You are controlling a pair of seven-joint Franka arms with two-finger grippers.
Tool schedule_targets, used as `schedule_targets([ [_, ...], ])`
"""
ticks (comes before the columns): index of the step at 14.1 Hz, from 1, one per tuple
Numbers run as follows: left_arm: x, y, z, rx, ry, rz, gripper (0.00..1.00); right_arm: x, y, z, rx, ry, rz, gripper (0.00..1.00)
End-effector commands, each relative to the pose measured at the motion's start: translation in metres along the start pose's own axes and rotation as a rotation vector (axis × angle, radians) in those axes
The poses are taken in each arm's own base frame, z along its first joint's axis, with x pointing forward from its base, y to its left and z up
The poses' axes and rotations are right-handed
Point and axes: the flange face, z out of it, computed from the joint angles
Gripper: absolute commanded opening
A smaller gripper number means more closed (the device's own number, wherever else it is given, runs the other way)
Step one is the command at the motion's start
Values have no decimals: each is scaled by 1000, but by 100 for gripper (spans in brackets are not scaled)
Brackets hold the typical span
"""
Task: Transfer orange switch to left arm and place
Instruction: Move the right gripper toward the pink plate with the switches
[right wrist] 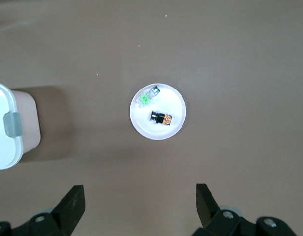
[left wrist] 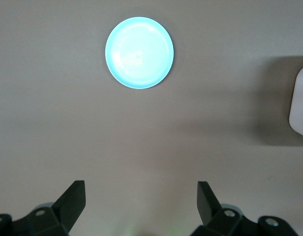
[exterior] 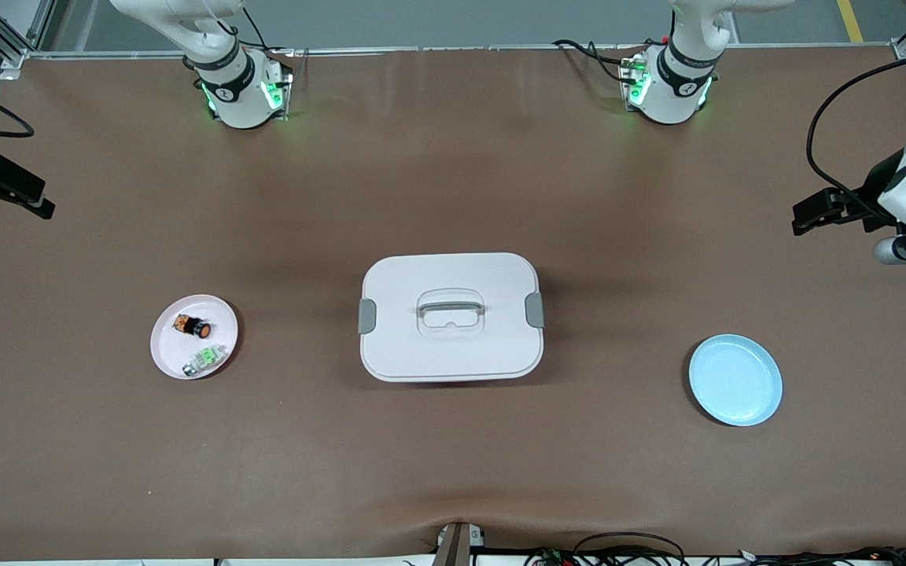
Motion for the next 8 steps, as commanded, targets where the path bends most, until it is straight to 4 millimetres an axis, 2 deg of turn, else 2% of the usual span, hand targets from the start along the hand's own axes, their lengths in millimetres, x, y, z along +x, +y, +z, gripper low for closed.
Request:
schedule_targets([
  [1, 3, -2, -4, -19, 3, 5, 100, 7, 19, 13, -15, -8, 45, 100],
  [8, 5, -1, -1, -19, -4, 5, 100, 21, 27, 41, -12, -56, 45, 100],
])
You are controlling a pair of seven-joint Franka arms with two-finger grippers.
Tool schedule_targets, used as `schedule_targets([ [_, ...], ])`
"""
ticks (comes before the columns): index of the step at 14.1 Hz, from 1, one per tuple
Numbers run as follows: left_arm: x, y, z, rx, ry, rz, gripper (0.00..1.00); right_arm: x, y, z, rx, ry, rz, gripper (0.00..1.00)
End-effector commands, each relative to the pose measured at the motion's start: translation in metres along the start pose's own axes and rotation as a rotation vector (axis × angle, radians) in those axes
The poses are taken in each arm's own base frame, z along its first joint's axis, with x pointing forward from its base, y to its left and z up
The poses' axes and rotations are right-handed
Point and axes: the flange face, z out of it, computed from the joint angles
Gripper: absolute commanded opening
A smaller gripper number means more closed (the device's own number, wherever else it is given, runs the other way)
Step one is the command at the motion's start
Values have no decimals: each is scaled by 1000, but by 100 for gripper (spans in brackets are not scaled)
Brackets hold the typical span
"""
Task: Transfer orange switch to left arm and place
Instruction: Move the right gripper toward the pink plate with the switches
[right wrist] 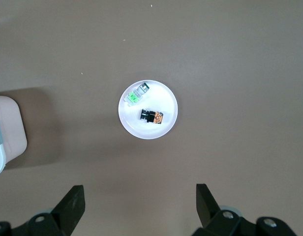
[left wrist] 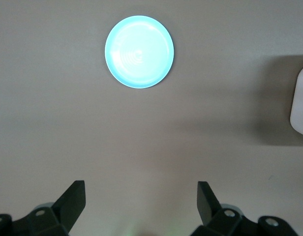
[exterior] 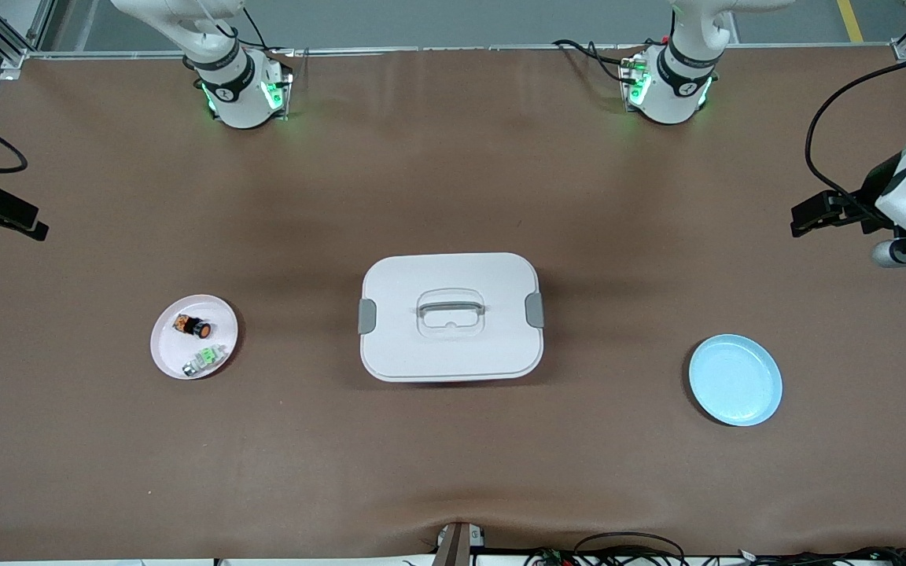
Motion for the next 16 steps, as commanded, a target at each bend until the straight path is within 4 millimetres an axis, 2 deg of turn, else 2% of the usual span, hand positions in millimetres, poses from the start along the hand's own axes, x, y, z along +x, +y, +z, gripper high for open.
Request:
schedule_targets([
  [1, 2, -1, -5, -19, 4, 5, 100, 14, 4, 25, -12, -36, 6, 100],
  [2, 2, -1, -5, -19, 4, 5, 100, 22, -1, 41, -23, -62, 5, 100],
  [4, 2, -1, -5, -19, 4, 5, 100, 25, 4, 48, -37, -71, 2, 100],
  [5, 3, -2, -5, -19, 3, 3, 100, 32, 6, 59, -39, -80, 7, 100],
  [6, 3, -2, -5, -19, 3, 3, 100, 42, 6, 81, -39, -109, 8, 100],
  [7, 2, -1, -5, -19, 4, 5, 100, 45, 8, 89, -39, -118, 9, 100],
  [12, 2, -1, -5, -19, 4, 5, 100, 58, 20, 108, -35, -93, 51, 100],
  [13, 2, -1, -5, -19, 4, 5, 100, 61, 28, 119, -21, -110, 112, 100],
  [15, 2, -1, -5, -19, 4, 5, 100, 72, 22, 144, -17, -124, 254, 100],
  [16, 2, -1, -5, -19, 4, 5, 100, 74, 22, 158, -19, -130, 264, 100],
])
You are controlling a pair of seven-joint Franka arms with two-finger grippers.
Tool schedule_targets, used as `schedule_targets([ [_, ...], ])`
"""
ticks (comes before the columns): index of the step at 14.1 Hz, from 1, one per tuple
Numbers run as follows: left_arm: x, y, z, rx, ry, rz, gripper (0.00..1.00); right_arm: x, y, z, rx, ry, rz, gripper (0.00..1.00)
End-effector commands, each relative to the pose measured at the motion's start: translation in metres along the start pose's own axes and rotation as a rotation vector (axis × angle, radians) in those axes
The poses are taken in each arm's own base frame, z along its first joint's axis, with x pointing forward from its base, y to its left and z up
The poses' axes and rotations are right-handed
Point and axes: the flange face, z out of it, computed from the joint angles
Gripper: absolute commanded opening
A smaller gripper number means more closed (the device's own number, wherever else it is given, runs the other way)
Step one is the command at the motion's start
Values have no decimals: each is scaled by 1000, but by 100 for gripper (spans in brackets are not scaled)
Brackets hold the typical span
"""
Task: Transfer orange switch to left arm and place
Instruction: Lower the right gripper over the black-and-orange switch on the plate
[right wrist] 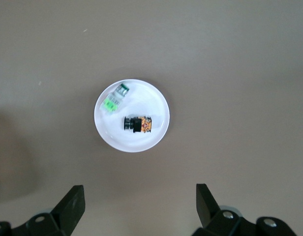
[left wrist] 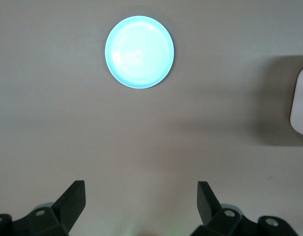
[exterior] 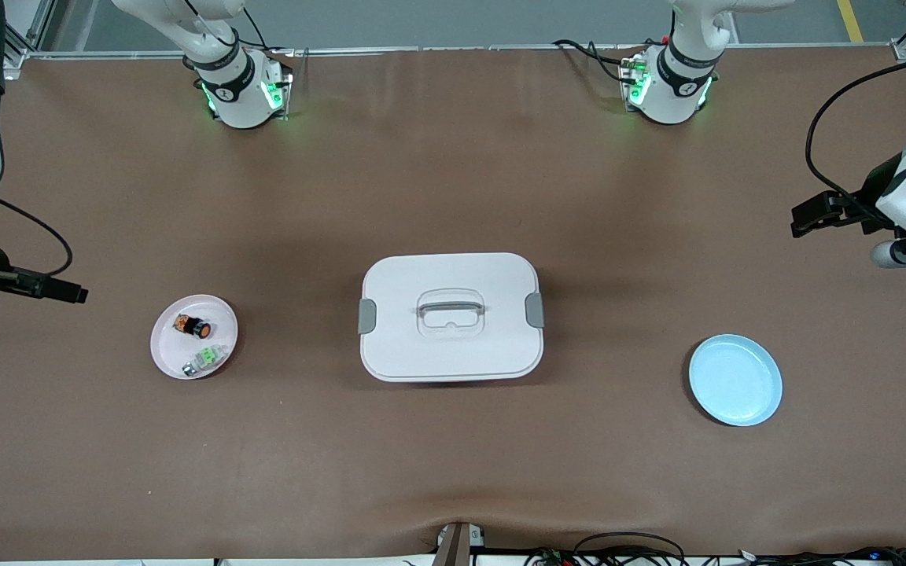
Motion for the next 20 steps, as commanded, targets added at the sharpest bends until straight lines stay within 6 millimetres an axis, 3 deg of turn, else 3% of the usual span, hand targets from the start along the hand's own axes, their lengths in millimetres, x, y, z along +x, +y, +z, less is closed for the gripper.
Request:
schedule_targets([
  [1, 2, -1, -5, -19, 2, 5, 100, 15, -7, 42, 14, -7, 74, 100],
  [4, 2, -1, -4, -18, 3, 5, 100, 17, -1, 107, 19, 3, 84, 100],
  [5, 2, 0, -5, -18, 3, 7, 100, 16, 3, 116, 18, -5, 89, 100],
  [10, 2, 0, -5, -19, 3, 7, 100, 13, 12, 147, 115, -61, 120, 100],
  [14, 2, 0, -5, -19, 3, 7, 100, 17, 21, 154, 119, -51, 90, 100],
  [20, 2, 0, -5, -19, 3, 7, 100, 22, 14, 215, 114, 16, 78, 100],
])
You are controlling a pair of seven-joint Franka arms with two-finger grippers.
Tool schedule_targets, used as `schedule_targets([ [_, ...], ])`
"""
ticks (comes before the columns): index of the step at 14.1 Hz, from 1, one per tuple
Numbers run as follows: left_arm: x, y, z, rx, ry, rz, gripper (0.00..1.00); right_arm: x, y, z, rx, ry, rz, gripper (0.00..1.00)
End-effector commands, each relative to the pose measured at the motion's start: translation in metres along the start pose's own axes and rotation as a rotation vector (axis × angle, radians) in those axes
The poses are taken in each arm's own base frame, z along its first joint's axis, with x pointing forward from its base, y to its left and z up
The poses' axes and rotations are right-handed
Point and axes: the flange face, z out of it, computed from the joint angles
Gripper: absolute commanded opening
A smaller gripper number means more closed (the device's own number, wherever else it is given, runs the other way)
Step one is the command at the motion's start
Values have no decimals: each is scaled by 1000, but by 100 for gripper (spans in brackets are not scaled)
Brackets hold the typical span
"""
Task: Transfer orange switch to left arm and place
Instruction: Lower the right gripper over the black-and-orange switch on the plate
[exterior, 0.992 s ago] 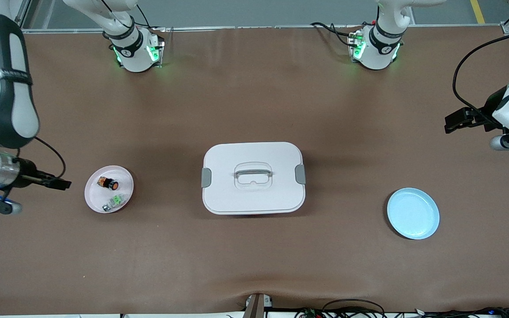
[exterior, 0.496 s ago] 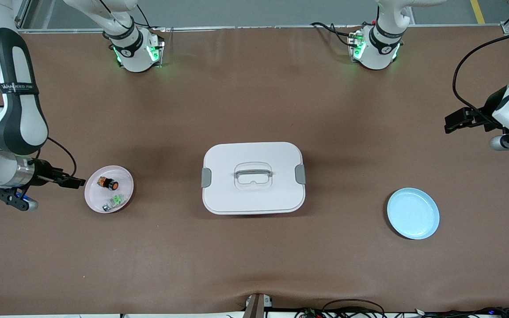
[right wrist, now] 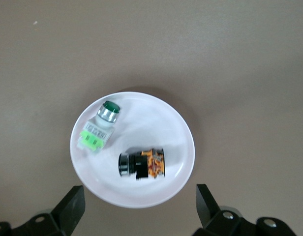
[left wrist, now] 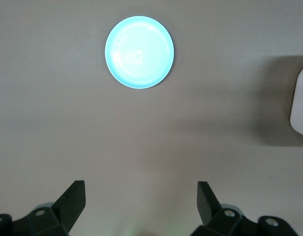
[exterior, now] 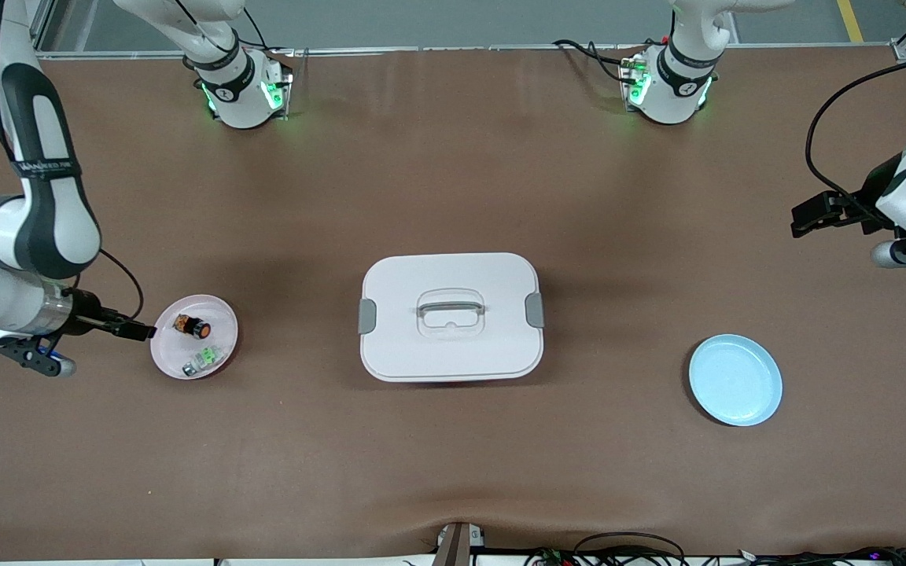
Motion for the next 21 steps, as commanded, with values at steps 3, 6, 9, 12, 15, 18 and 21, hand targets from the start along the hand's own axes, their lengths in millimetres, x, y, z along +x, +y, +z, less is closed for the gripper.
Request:
schedule_targets([
  [3, 2, 0, -4, -19, 2, 7, 100, 6, 2, 36, 12, 17, -8, 100],
  [6, 2, 0, -4, -19, 2, 7, 100, 8, 3, 55, 9, 7, -2, 100],
  [9, 2, 0, -4, -19, 2, 7, 100, 5, 3, 69, 8, -3, -1, 100],
  [12, 2, -1, -4, -19, 2, 5, 100, -4, -6, 85, 7, 4, -18, 100],
  [15, 2, -1, -4, -19, 2, 5, 100, -4, -5, 88, 6, -3, -17, 100],
  [18, 2, -1, -4, -19, 2, 5, 100, -6, -4, 95, 4, -13, -15, 100],
  [21, 2, -1, -4, -19, 2, 5, 100, -9, -5, 103, 9, -16, -10, 100],
])
